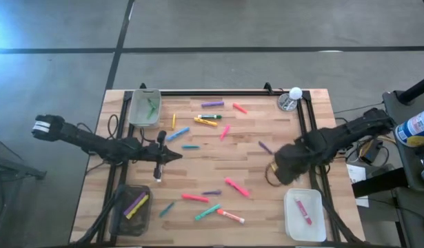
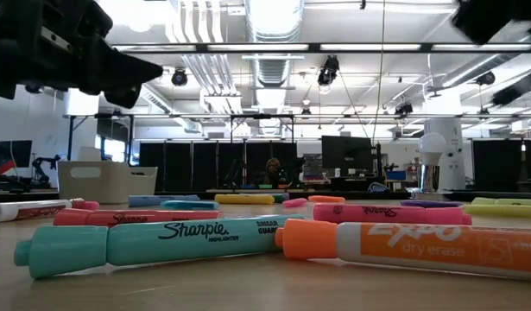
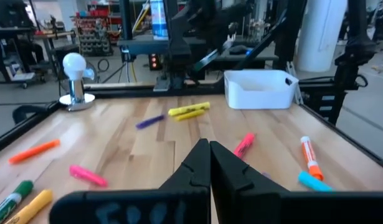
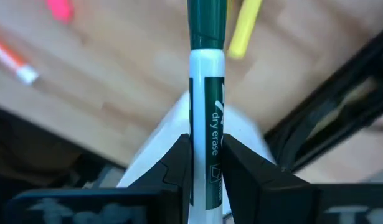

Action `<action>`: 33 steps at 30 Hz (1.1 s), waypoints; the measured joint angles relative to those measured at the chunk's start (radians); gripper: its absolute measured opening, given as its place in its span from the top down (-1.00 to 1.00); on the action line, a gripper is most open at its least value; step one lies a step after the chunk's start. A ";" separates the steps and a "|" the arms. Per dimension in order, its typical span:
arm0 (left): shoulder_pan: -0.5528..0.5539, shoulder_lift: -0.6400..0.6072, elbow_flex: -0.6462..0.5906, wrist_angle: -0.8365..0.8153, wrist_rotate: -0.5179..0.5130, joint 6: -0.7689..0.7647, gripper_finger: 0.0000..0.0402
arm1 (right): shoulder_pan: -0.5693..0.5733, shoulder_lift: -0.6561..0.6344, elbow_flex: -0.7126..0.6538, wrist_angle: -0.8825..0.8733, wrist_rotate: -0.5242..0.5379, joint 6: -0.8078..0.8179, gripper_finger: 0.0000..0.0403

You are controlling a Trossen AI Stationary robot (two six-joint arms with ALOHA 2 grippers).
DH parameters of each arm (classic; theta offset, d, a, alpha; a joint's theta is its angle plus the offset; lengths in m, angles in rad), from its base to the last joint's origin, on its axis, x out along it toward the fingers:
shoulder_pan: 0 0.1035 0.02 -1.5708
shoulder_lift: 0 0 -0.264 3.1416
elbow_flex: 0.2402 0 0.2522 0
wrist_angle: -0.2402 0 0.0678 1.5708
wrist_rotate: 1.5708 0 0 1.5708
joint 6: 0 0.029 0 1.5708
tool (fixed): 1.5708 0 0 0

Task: Pick & Place Markers
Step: Put the bottom green marker pen into the white bin

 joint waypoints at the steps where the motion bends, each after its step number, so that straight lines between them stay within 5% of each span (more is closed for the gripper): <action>1: 0.000 -0.002 0.000 -0.009 -0.004 -0.003 1.00 | 0.041 0.000 0.010 -0.001 -0.011 0.056 0.68; 9: 0.000 0.005 0.000 -0.024 -0.019 -0.016 1.00 | 0.363 0.050 0.062 0.003 -0.140 0.548 0.68; 15: 0.000 0.009 0.000 -0.025 -0.019 -0.023 1.00 | 0.504 0.157 0.085 0.058 -0.175 0.728 0.68; 20: 0.000 0.011 0.000 -0.028 -0.019 -0.030 1.00 | 0.526 0.276 0.064 0.104 -0.174 0.721 0.67; 33: 0.000 0.026 0.000 -0.031 -0.019 -0.045 1.00 | 0.487 0.580 0.035 0.259 -0.224 0.383 0.65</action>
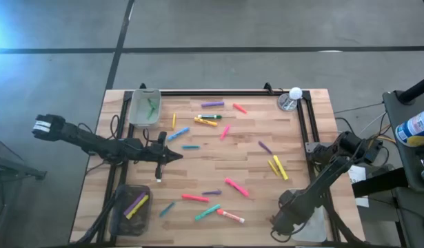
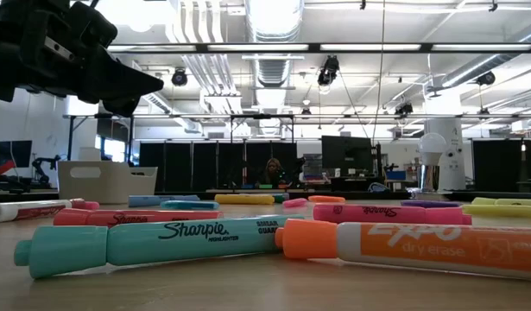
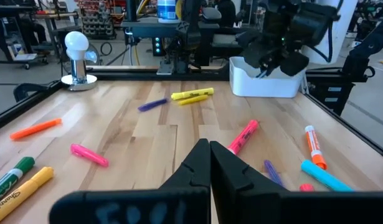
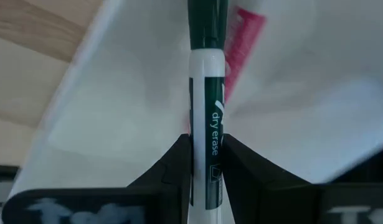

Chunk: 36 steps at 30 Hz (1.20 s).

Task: Pick & Place Markers
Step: Put the bottom green marker pen into the white bin, then put the orange pen into the gray bin

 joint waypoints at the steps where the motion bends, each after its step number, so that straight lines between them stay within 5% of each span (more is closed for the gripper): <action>1: 0.000 0.002 0.000 0.001 0.000 -0.002 1.00 | -0.004 0.012 -0.001 0.007 -0.002 -0.028 0.64; 12: 0.000 0.017 0.000 0.000 0.000 -0.002 1.00 | -0.013 0.012 0.010 -0.058 0.008 -0.175 0.24; 16: 0.000 0.019 0.000 0.001 0.000 -0.002 1.00 | -0.017 -0.015 0.008 -0.105 0.111 -0.224 0.20; 20: 0.000 0.021 0.000 0.002 -0.003 -0.002 1.00 | -0.031 -0.040 -0.001 -0.101 0.245 -0.259 0.29; 30: 0.000 0.021 0.000 0.002 -0.004 -0.006 1.00 | -0.047 -0.043 -0.003 -0.094 0.351 -0.363 0.72; 36: 0.000 0.022 0.000 0.002 -0.004 -0.006 1.00 | -0.047 -0.047 -0.003 -0.094 0.451 -0.394 0.81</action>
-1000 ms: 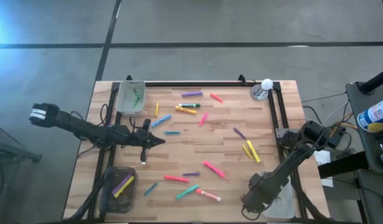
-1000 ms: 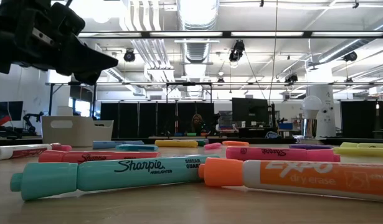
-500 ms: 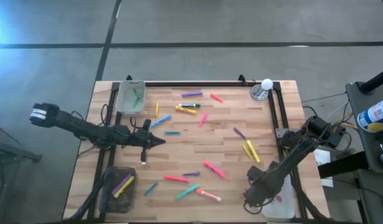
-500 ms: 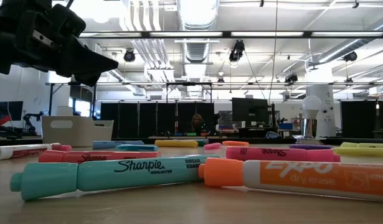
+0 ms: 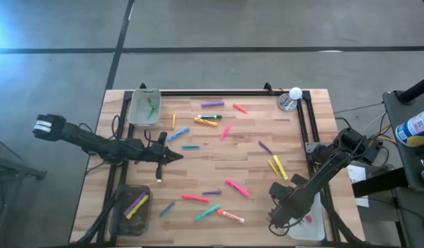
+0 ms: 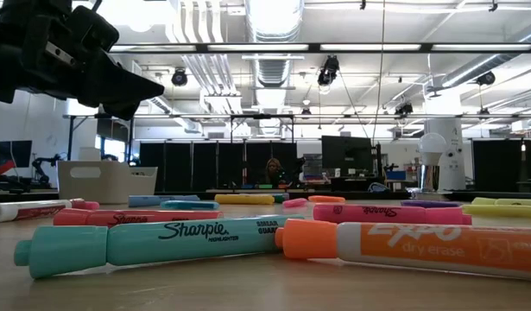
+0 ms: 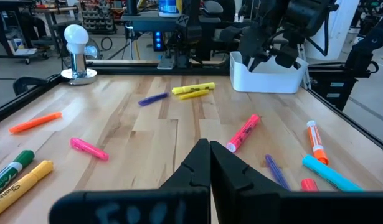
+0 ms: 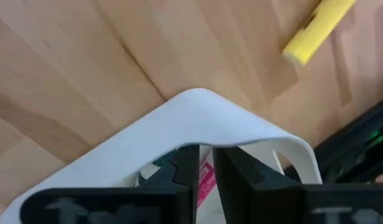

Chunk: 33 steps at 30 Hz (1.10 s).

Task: Pick & Place Markers
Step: Put the orange pen into the gray bin

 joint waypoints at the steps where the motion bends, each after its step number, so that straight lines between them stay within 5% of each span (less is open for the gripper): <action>1: 0.000 0.000 0.000 0.000 0.000 0.000 1.00 | 0.000 -0.004 0.000 0.000 0.005 -0.004 0.81; 12: 0.000 0.000 0.000 -0.003 0.000 0.000 1.00 | 0.022 -0.148 0.020 -0.034 0.049 -0.007 0.81; 20: 0.000 0.000 0.000 -0.011 0.000 -0.003 1.00 | 0.034 -0.360 0.002 -0.024 0.535 -0.076 0.81; 26: 0.000 0.000 0.000 -0.016 0.000 -0.003 1.00 | -0.156 -0.560 -0.166 0.180 0.653 -0.292 0.81; 33: 0.000 0.000 0.000 -0.016 0.000 -0.003 1.00 | -0.499 -0.733 -0.465 0.730 0.542 -0.700 0.81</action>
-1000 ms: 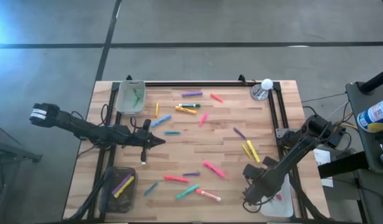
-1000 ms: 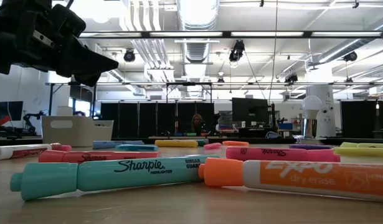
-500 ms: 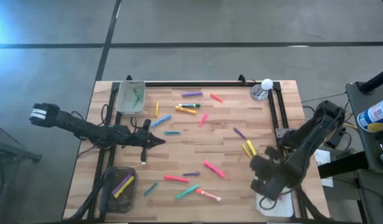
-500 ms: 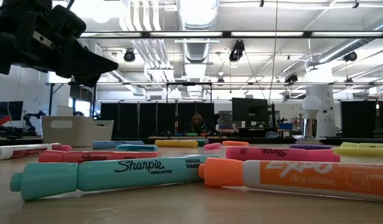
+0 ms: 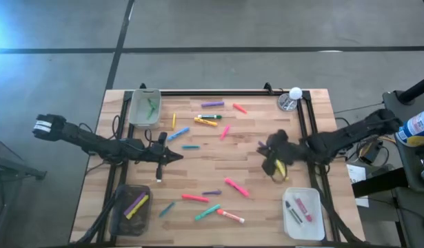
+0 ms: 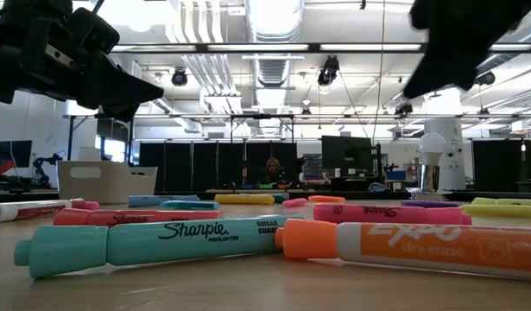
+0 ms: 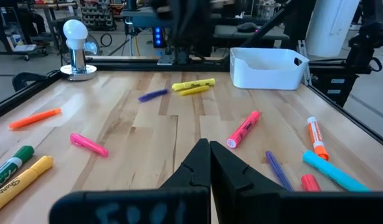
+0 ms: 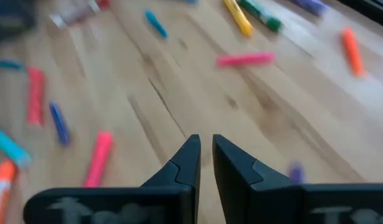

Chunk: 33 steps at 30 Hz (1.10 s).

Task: Pick & Place Markers
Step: Put the orange pen into the gray bin

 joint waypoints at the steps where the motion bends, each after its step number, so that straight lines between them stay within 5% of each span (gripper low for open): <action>1: 0.000 0.000 0.000 0.000 0.000 0.000 1.00 | -0.050 -0.008 -0.042 0.103 -0.046 -0.051 0.81; 6: 0.000 0.000 0.000 0.000 0.000 0.006 1.00 | -0.282 0.028 -0.196 0.541 -0.274 -0.197 0.81; 14: 0.000 0.000 0.000 0.000 -0.005 0.007 1.00 | -0.480 0.229 -0.241 0.848 -0.289 -0.214 0.81; 21: 0.000 0.011 0.000 0.001 -0.012 0.007 1.00 | -0.617 0.445 -0.097 0.801 -0.284 -0.225 0.64; 33: 0.000 0.060 0.000 0.001 -0.021 0.007 1.00 | -0.845 0.707 0.249 0.382 -0.294 -0.292 0.16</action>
